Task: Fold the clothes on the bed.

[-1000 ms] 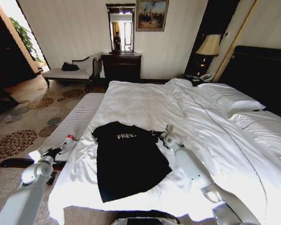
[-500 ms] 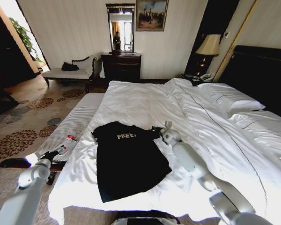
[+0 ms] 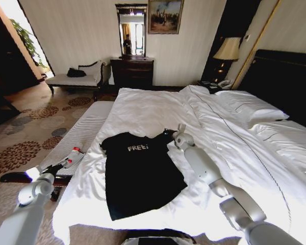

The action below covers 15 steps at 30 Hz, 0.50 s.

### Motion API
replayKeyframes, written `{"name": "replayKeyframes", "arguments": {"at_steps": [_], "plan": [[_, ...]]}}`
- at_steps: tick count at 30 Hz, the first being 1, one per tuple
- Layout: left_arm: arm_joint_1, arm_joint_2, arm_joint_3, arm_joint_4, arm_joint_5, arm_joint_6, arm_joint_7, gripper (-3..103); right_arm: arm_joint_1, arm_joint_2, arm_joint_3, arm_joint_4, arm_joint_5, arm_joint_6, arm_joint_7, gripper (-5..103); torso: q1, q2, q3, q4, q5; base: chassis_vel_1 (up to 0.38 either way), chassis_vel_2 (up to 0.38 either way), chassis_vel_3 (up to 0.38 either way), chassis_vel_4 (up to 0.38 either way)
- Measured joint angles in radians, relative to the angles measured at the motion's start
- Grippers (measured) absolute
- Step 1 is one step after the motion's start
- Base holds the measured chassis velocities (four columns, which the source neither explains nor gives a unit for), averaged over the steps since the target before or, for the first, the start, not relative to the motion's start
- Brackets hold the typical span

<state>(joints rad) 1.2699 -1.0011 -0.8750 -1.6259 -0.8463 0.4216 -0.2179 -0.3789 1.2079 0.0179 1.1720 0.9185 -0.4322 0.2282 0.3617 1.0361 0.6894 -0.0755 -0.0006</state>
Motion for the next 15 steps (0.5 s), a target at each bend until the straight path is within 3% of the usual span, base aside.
{"name": "replayKeyframes", "arguments": {"at_steps": [8, 15], "plan": [[0.000, -0.006, 0.004, 0.001, 0.006, -0.002, 0.000, 100, 0.041, -0.015, -0.030, -0.035, -0.030, 0.010, -0.020, 0, 0.000, 0.000, 0.000, 0.0001, 0.0003, 0.000, 0.000, 0.000, 0.000], [0.000, -0.007, 0.003, 0.001, 0.006, -0.004, 0.001, 100, 0.150, 0.008, -0.139, -0.167, -0.109, 0.040, -0.062, 0, 0.000, 0.000, 0.000, 0.0000, 0.0000, 0.000, 0.000, 0.000, 0.000]]}}
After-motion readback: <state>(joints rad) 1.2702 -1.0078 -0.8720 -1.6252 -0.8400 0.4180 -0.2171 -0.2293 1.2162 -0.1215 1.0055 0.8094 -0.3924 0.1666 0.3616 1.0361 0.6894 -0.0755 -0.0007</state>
